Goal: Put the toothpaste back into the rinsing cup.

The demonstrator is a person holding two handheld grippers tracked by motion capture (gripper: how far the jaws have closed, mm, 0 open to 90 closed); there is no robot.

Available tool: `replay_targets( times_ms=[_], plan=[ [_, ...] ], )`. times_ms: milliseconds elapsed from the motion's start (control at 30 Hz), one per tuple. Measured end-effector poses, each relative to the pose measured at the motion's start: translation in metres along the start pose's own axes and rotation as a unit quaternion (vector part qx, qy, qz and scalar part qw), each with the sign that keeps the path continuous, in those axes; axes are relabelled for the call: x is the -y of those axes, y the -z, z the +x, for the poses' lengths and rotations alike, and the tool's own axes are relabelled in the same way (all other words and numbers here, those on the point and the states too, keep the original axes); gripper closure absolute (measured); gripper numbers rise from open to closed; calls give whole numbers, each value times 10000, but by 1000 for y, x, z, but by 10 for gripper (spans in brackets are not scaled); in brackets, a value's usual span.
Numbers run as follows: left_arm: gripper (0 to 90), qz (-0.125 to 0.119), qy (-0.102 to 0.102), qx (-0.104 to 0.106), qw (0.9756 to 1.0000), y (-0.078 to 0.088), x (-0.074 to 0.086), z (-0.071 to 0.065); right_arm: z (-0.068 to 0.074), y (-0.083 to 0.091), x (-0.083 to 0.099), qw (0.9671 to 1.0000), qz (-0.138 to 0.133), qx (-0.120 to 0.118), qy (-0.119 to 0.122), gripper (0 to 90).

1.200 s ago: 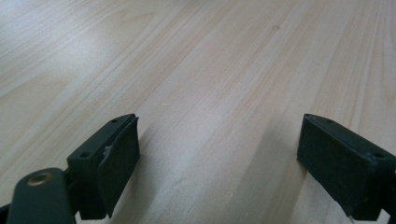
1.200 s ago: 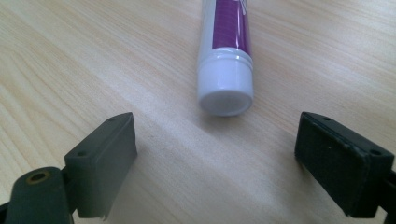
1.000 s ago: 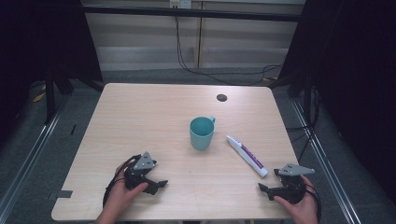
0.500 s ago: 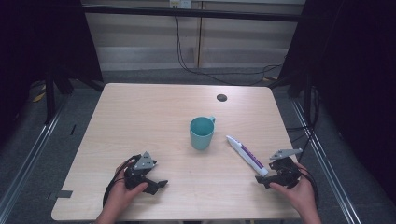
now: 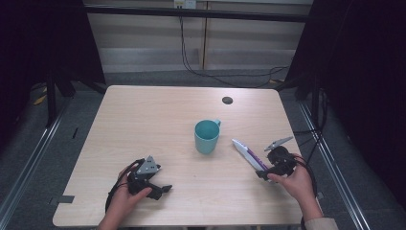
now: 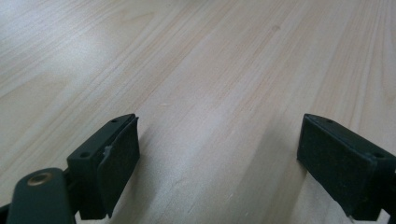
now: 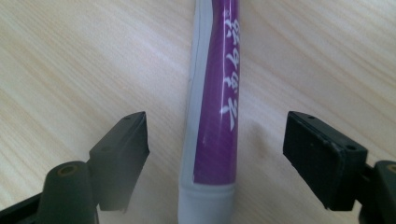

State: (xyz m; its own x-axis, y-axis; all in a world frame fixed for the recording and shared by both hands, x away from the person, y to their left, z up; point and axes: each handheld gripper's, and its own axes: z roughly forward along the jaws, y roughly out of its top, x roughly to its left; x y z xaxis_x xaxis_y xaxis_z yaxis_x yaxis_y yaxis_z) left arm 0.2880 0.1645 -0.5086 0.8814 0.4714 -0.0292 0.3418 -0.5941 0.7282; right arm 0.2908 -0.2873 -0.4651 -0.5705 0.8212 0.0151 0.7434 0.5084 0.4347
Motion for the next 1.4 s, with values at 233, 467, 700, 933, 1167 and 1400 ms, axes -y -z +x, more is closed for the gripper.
replay_targets(
  times_ms=[233, 467, 700, 933, 1167, 1400],
  plan=[
    [127, 1, 1, -1, 10000, 0, 0, 0, -2, -2, -15, 9999, 112, -3, 12, 258],
    [127, 0, 0, -1, 10000, 0, 0, 0, 0, -11, -30, 9993, 347, 43, 134, 281],
    [127, 2, -1, -1, 10000, 0, 0, 0, -2, -16, -45, 9990, 419, 54, 158, 326],
    [127, 0, -1, -1, 10000, 0, 0, 0, -2, -23, -61, 9981, 557, 99, 259, 353],
    [127, 5, -5, 0, 10000, 0, 0, 0, -1, -33, -72, 9973, 669, 49, 292, 409],
    [127, 5, -5, 0, 10000, 0, 0, 0, 1, -42, -78, 9963, 842, 72, 179, 485]
  ],
)
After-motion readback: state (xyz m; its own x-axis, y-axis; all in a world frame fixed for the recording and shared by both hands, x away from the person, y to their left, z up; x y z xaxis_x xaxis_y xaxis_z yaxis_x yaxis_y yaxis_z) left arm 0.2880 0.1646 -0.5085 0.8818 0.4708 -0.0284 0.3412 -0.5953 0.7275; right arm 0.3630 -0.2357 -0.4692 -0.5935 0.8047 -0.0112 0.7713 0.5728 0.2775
